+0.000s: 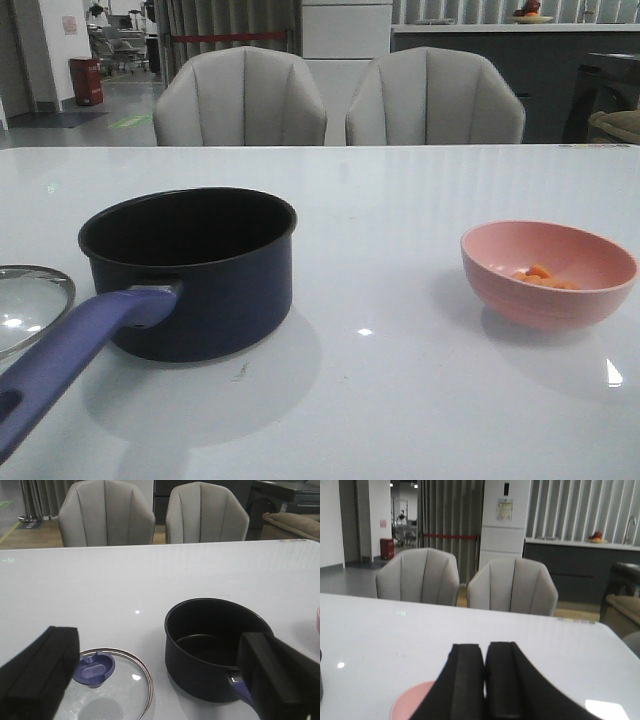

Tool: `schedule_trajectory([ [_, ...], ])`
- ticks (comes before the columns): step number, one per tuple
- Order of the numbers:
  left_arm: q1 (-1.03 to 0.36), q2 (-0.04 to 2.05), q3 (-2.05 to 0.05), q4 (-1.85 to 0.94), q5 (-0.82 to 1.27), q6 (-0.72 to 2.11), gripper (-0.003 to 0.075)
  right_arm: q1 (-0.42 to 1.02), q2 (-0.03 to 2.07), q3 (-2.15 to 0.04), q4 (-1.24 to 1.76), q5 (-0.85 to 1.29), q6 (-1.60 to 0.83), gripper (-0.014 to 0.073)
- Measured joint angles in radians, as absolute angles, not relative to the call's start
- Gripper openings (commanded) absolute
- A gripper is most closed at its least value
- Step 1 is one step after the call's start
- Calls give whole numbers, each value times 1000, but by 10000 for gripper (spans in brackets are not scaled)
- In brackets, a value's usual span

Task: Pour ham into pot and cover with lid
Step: 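Grasp the pink bowl rim with the right gripper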

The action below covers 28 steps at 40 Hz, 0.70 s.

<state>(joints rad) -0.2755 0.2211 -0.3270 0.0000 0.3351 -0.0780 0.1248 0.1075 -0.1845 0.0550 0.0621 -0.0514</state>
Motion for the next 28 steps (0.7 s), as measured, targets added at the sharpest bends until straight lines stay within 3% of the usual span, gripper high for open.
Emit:
schedule_trajectory([
  [6, -290, 221, -327, 5, 327, -78, 655, 125, 265, -272, 58, 174, -51, 169],
  [18, -326, 221, -327, 13, 325, -78, 654, 125, 400, -278, 94, 197, -51, 180],
  [21, -326, 221, -327, 13, 325, -78, 655, 125, 427, -278, 104, 198, -51, 241],
  [28, -326, 221, -327, 13, 325, -78, 655, 125, 542, -335, 110, 216, -49, 489],
])
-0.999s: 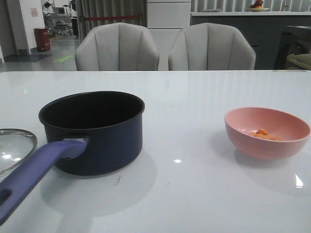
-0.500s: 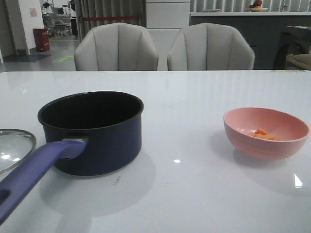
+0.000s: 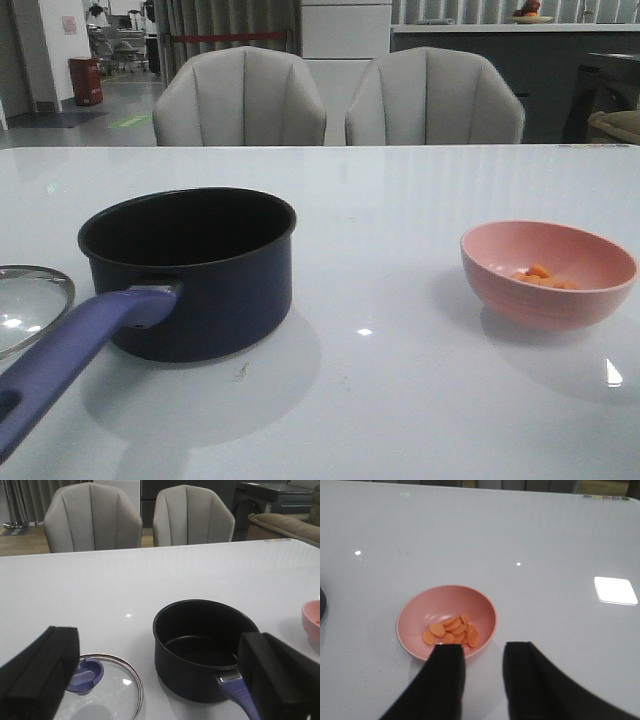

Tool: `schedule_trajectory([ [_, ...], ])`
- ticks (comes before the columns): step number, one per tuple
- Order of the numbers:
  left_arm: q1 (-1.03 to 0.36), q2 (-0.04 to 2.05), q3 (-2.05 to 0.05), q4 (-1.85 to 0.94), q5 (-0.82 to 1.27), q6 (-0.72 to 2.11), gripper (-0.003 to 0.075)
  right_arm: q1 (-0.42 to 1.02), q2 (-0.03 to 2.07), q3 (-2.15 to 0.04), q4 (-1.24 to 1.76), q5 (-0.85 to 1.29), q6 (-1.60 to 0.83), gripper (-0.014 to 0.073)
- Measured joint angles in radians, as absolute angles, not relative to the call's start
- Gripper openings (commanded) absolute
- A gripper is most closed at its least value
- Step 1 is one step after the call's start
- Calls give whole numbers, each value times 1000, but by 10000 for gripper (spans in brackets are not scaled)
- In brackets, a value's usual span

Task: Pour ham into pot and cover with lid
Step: 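Grasp the pink bowl rim with the right gripper, then lift the pink bowl and carry it over the pot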

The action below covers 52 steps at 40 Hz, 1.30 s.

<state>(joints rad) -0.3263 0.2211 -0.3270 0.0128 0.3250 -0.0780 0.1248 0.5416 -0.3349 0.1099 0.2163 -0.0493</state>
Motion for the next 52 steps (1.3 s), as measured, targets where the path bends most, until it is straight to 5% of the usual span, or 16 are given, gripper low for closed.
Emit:
schedule_trajectory([
  [10, -326, 221, -327, 14, 325, -78, 654, 114, 844, -507, 229, 244, -49, 505],
  [31, -326, 221, -327, 14, 325, -78, 655, -26, 1500, -1020, 336, 644, -157, 505],
  [48, -326, 221, -327, 15, 329, -78, 655, -26, 1735, -1073, 338, 646, -212, 503],
  [52, -326, 221, -327, 15, 330, -78, 655, -26, 1771, -1084, 341, 640, -217, 430],
])
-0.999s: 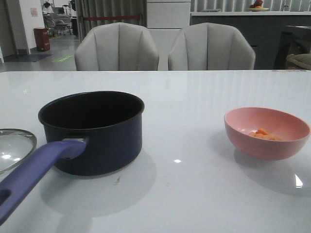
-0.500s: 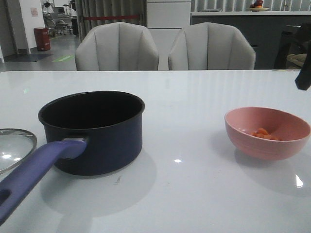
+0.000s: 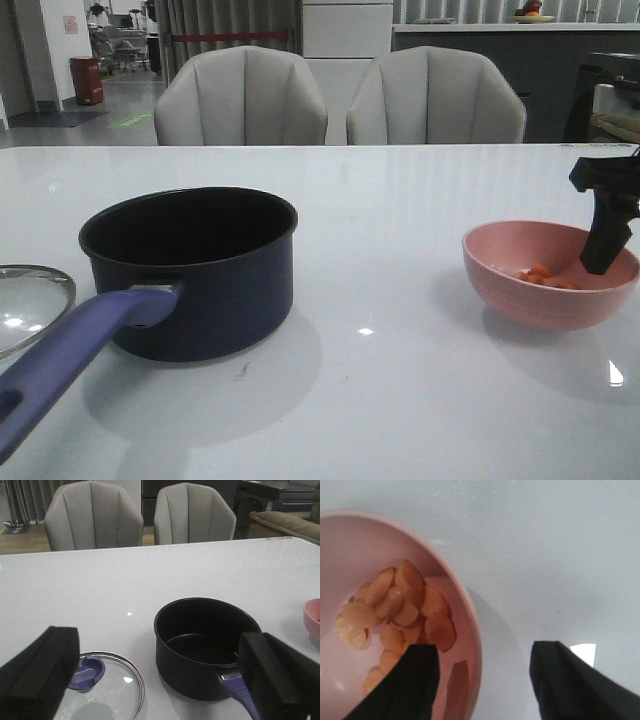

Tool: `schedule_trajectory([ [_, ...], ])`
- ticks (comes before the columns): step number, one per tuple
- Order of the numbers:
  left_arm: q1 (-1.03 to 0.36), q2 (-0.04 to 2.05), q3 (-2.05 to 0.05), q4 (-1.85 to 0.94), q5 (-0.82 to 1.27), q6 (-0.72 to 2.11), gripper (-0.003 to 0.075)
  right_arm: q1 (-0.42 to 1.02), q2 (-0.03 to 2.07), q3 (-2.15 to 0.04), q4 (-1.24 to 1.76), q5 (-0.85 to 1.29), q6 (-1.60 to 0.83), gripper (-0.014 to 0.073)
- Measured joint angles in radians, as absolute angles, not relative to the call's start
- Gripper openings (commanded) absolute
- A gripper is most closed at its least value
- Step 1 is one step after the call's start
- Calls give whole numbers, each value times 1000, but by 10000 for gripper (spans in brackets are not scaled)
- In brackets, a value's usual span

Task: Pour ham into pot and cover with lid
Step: 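Lift the pink bowl and carry it over the pot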

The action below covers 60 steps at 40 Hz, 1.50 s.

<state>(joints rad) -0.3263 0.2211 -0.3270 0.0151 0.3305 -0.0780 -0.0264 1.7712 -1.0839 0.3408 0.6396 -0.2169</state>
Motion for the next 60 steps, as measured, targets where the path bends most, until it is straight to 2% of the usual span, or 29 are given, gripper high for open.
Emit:
schedule_trajectory([
  [7, -326, 221, -327, 15, 335, -78, 655, -26, 1816, -1089, 345, 628, -245, 123],
  [9, -326, 221, -327, 15, 335, -78, 655, -26, 1826, -1089, 354, 618, -250, 151],
  [21, -326, 221, -327, 15, 339, -78, 655, -26, 1827, -1093, 396, 604, -252, 147],
  [33, -326, 221, -327, 12, 339, -78, 655, 28, 1804, -1257, 399, 750, -261, 147],
  [47, -326, 221, -327, 9, 339, -78, 655, 335, 1728, -1465, 381, 762, -270, 147],
  [52, -326, 221, -327, 9, 339, -78, 655, 475, 1728, -1473, 371, 652, -270, 147],
  [60, -326, 221, -327, 9, 340, -78, 655, 588, 1756, -1475, 369, 420, -271, 147],
])
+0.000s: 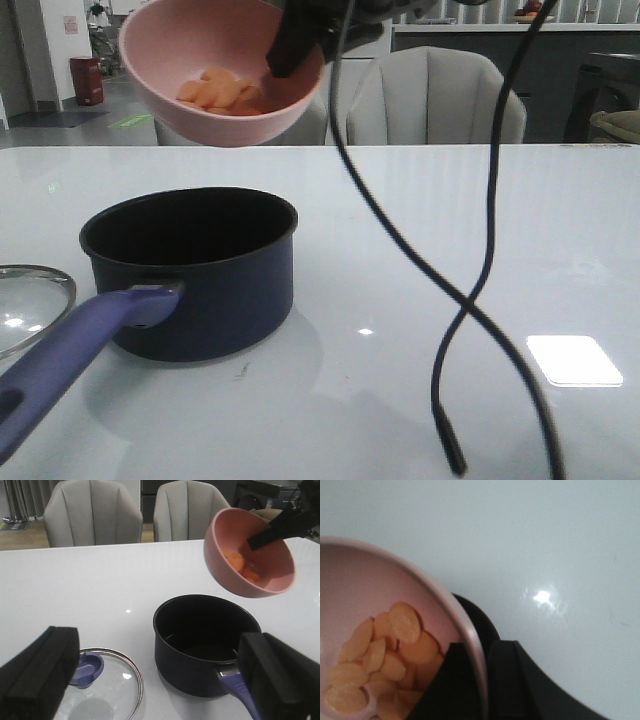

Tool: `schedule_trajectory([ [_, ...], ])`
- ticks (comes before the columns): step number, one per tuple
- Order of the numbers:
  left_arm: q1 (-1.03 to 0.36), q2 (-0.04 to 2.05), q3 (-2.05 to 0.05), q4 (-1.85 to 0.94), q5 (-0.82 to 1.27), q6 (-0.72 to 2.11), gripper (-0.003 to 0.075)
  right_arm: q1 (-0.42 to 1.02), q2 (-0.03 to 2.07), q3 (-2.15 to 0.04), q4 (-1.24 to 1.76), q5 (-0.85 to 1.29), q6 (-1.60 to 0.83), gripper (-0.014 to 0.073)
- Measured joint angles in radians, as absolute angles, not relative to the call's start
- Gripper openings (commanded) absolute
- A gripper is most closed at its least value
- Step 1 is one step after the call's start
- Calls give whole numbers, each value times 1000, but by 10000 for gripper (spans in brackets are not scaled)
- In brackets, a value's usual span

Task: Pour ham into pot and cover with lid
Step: 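Lift the pink bowl and carry it over the pot, then tilt the pink bowl with the right gripper to pour ham into pot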

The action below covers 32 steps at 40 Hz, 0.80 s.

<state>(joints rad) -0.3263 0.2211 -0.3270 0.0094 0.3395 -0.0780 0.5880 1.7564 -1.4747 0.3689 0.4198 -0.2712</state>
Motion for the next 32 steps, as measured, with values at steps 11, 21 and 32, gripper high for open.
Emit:
schedule_trajectory([
  [11, -326, 221, -327, 9, 340, -78, 655, 629, 1786, -1377, 299, 0, -273, 147],
  [21, -326, 221, -327, 9, 340, -78, 655, 649, 1797, -1200, 156, -479, -275, 147],
  [32, -326, 221, -327, 9, 340, -78, 655, 649, 1928, -1154, -127, -922, -278, 147],
])
